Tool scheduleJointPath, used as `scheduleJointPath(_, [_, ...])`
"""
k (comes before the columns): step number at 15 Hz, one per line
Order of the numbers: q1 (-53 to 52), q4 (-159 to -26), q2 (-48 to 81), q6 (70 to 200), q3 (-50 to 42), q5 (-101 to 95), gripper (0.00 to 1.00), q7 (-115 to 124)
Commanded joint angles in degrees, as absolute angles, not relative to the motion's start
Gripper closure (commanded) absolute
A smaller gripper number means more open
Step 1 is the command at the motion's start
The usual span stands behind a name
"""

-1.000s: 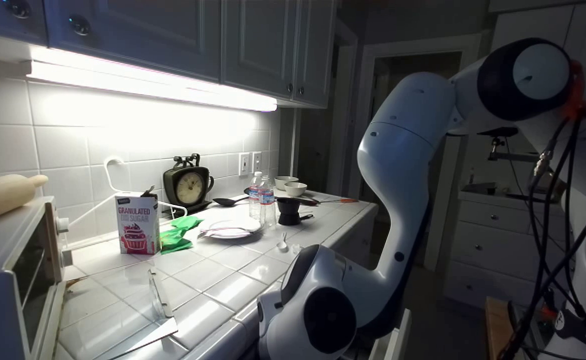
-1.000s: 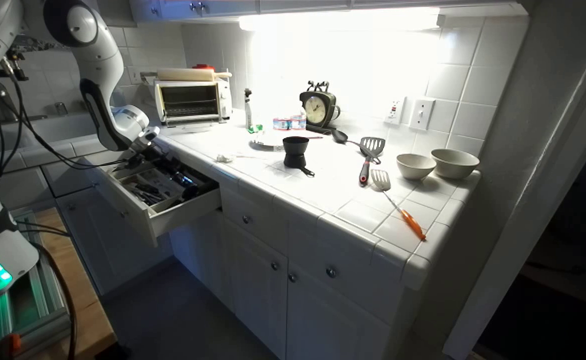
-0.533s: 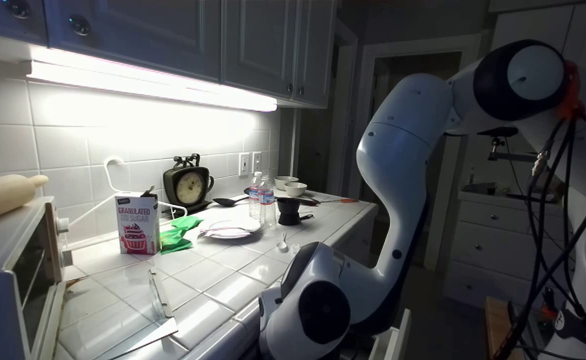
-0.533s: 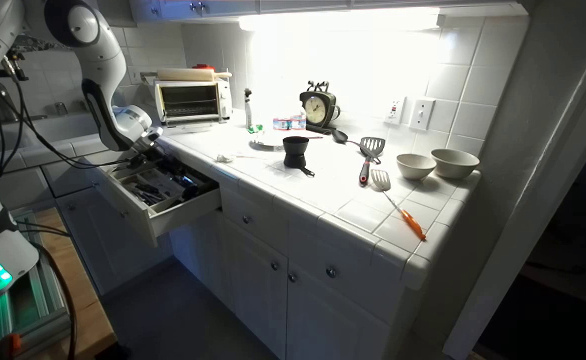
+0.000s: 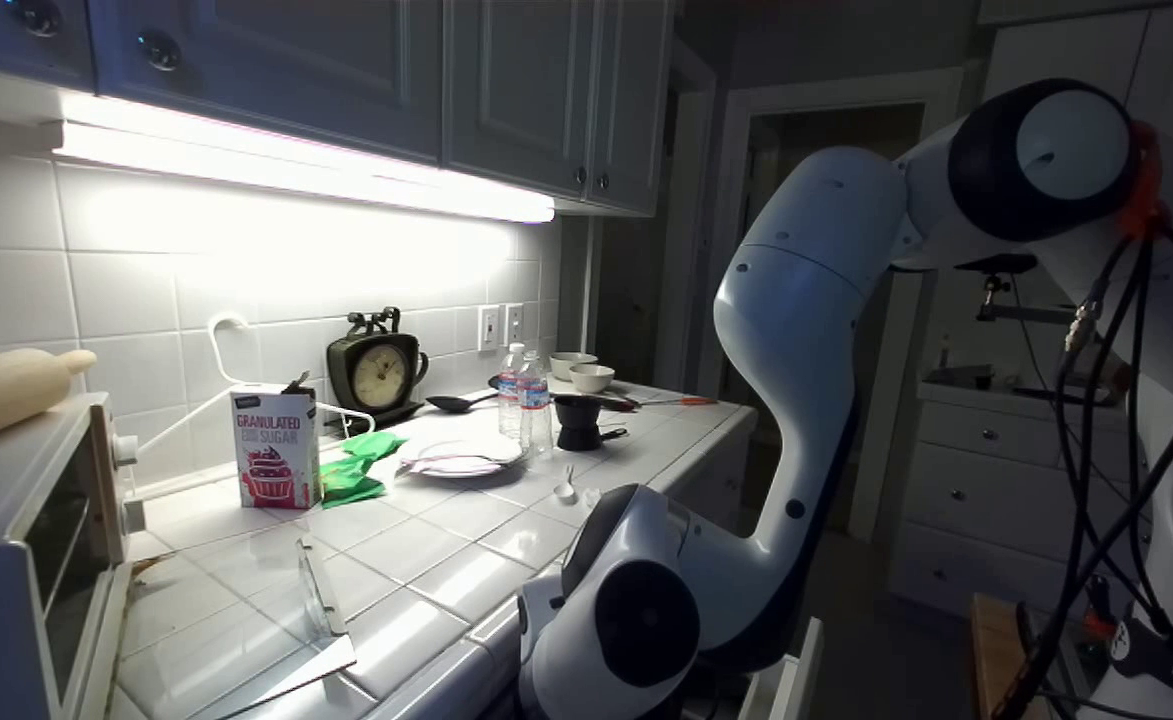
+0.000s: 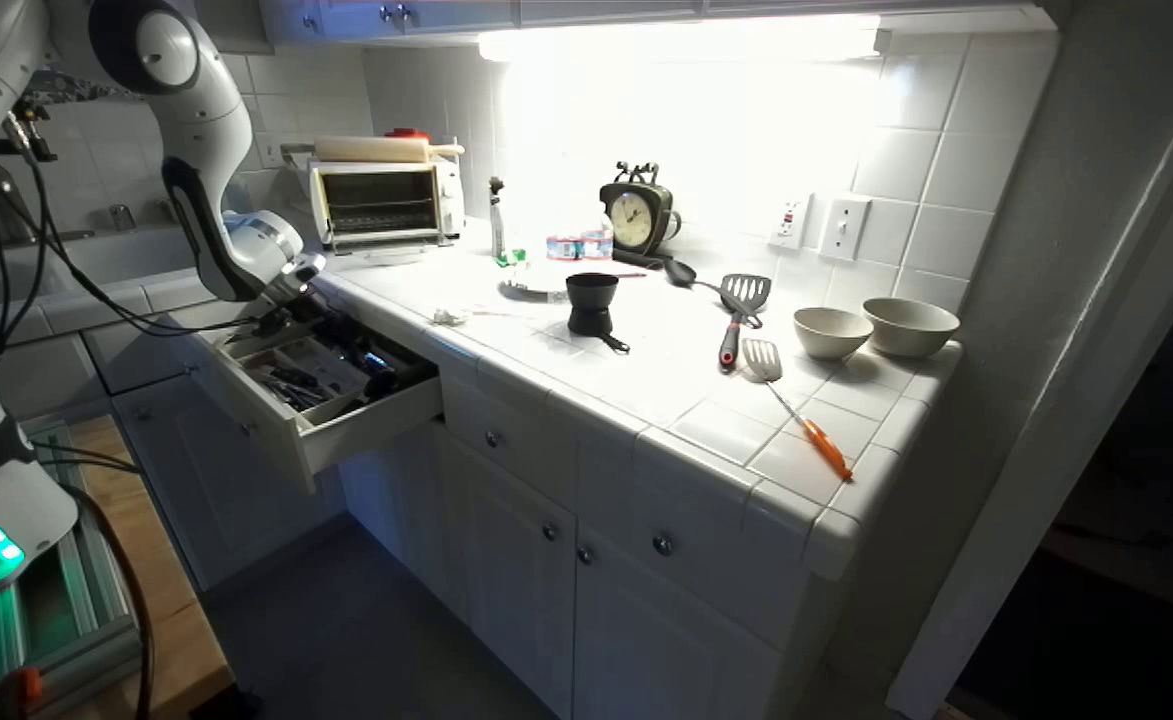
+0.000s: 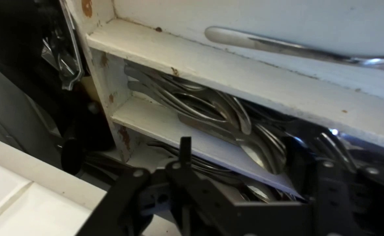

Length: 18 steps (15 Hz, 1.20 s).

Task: Remove two spoons from the drawer

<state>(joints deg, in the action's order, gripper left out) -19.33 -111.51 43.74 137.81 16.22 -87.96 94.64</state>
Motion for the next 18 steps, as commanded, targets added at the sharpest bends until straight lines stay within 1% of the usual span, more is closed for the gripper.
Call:
scheduleJointPath(1, [-19.0, -112.8, 42.2, 138.6, 16.6, -86.0, 0.01, 92.9])
scheduleJointPath(5, [-19.0, -113.6, 41.5, 138.5, 16.8, -85.4, 0.0, 92.3])
scheduleJointPath(7, [-19.0, -114.2, 40.8, 138.6, 16.9, -85.2, 0.04, 92.6])
scheduleJointPath(9, [-19.2, -114.8, 39.9, 138.3, 16.8, -84.8, 0.05, 92.6])
scheduleJointPath(12, [-19.3, -115.0, 39.6, 137.6, 16.8, -83.9, 0.03, 91.7])
scheduleJointPath(18, [-19.6, -115.0, 40.4, 135.8, 16.0, -78.8, 0.05, 88.4])
